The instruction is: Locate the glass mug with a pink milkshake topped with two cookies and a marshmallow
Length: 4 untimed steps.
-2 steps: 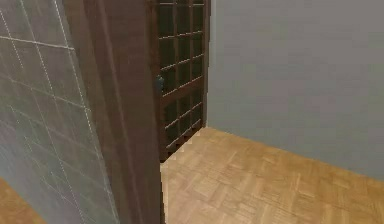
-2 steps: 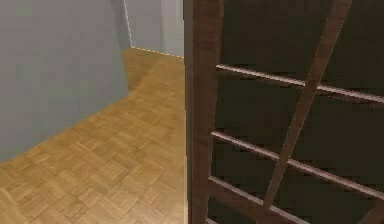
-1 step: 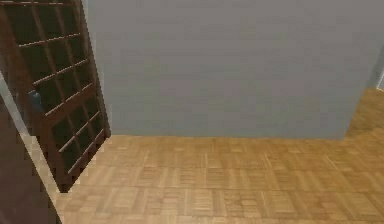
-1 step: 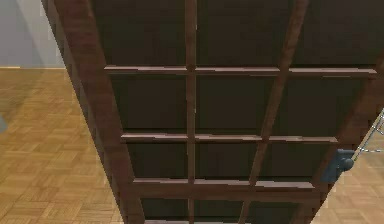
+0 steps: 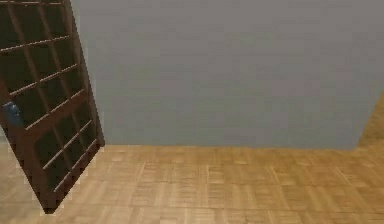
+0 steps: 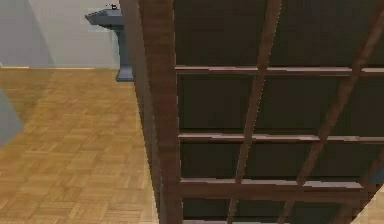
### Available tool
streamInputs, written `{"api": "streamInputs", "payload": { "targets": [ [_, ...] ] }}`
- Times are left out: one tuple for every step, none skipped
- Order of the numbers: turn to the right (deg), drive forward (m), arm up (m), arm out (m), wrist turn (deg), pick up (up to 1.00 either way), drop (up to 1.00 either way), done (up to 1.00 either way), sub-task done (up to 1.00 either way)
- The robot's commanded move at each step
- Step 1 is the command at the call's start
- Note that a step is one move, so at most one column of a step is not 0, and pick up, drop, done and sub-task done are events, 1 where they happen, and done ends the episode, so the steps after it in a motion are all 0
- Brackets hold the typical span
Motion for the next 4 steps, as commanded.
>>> {"api": "streamInputs", "payload": {
  "targets": [
    [45.0,0.00,0.00,0.00,0.0,0.00,0.00,0.00,0.00],
    [45.0,0.00,0.00,0.00,0.0,0.00,0.00,0.00,0.00],
    [0.0,0.05,0.00,0.00,0.0,0.00,0.00,0.00,0.00],
    [-45.0,0.00,0.00,0.00,0.0,0.00,0.00,0.00,0.00]
  ]
}}
